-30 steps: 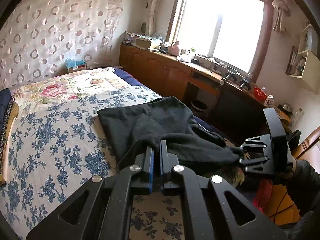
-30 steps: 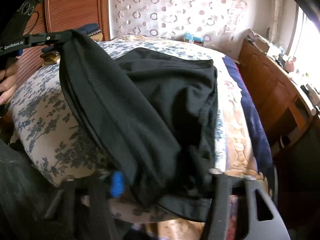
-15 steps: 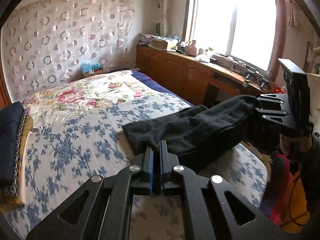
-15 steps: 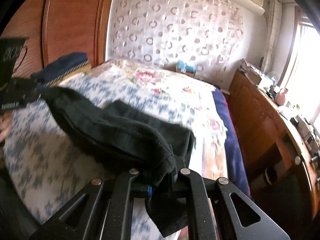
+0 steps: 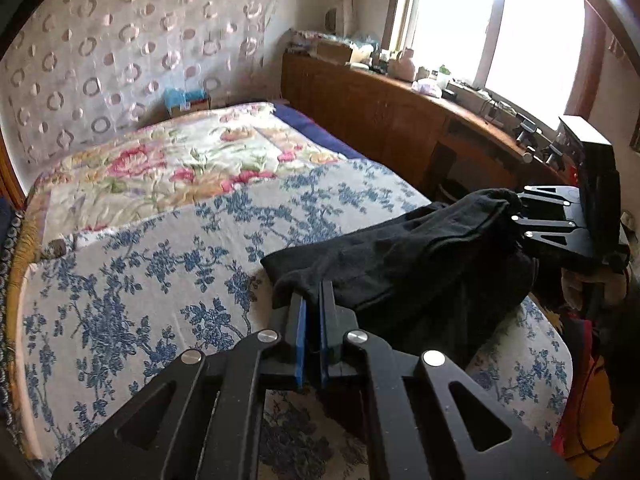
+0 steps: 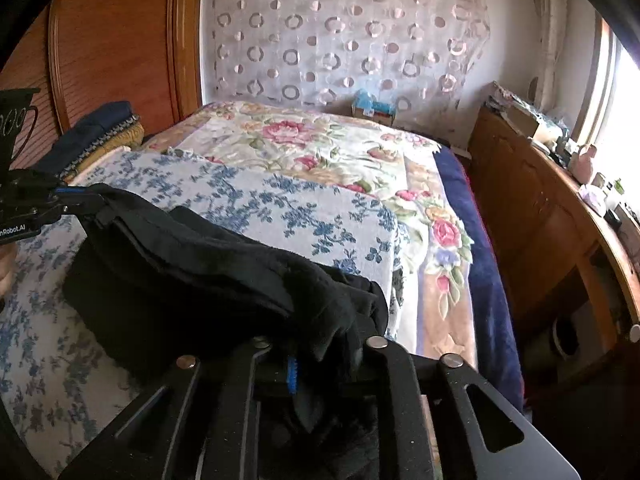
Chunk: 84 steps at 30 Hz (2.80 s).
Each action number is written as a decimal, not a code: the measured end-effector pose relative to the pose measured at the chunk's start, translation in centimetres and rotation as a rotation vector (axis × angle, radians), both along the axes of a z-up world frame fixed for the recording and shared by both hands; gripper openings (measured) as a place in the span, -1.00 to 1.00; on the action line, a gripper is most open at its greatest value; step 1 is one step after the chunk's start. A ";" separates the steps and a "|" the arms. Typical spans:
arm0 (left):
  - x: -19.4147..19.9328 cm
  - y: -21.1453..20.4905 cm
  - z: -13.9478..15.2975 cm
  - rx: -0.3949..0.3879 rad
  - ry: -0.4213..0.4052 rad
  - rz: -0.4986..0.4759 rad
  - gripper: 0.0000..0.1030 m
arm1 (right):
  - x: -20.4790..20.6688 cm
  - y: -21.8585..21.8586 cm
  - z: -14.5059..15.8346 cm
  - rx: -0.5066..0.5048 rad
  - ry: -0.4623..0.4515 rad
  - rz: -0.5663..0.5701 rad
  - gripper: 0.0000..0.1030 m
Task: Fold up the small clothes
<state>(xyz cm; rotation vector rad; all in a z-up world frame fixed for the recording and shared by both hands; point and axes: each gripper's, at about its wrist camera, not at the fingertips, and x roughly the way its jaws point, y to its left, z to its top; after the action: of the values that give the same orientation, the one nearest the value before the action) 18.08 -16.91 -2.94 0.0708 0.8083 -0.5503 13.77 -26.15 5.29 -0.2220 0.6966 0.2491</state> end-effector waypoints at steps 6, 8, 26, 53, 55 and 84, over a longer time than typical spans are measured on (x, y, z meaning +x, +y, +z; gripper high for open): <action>0.6 0.7 0.4 -0.007 0.002 0.004 -0.12 | 2.6 0.1 1.7 -0.017 0.043 0.039 -0.47; 0.8 1.2 0.8 -0.015 -0.002 0.001 0.08 | 3.5 -0.3 2.4 -0.013 0.047 0.043 -0.36; 5.1 0.9 -2.9 0.042 0.078 -0.003 0.17 | -0.7 -4.5 4.0 0.147 0.010 -0.175 0.19; 7.3 -1.3 -4.8 -0.024 0.146 -0.050 0.17 | 0.7 -5.3 0.4 0.253 0.153 -0.174 0.23; 7.2 -1.5 -4.9 -0.039 0.156 -0.063 0.17 | 0.7 -4.8 0.2 0.254 0.155 -0.161 0.13; 0.5 5.6 5.7 -0.137 -0.133 0.007 -0.82 | -2.4 -0.1 5.3 0.210 -0.152 0.045 -0.64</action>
<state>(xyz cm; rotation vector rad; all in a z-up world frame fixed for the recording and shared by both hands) 18.59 -11.30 2.73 -0.0212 0.6393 -0.5872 11.33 -26.27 10.59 -0.0556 0.5108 0.3423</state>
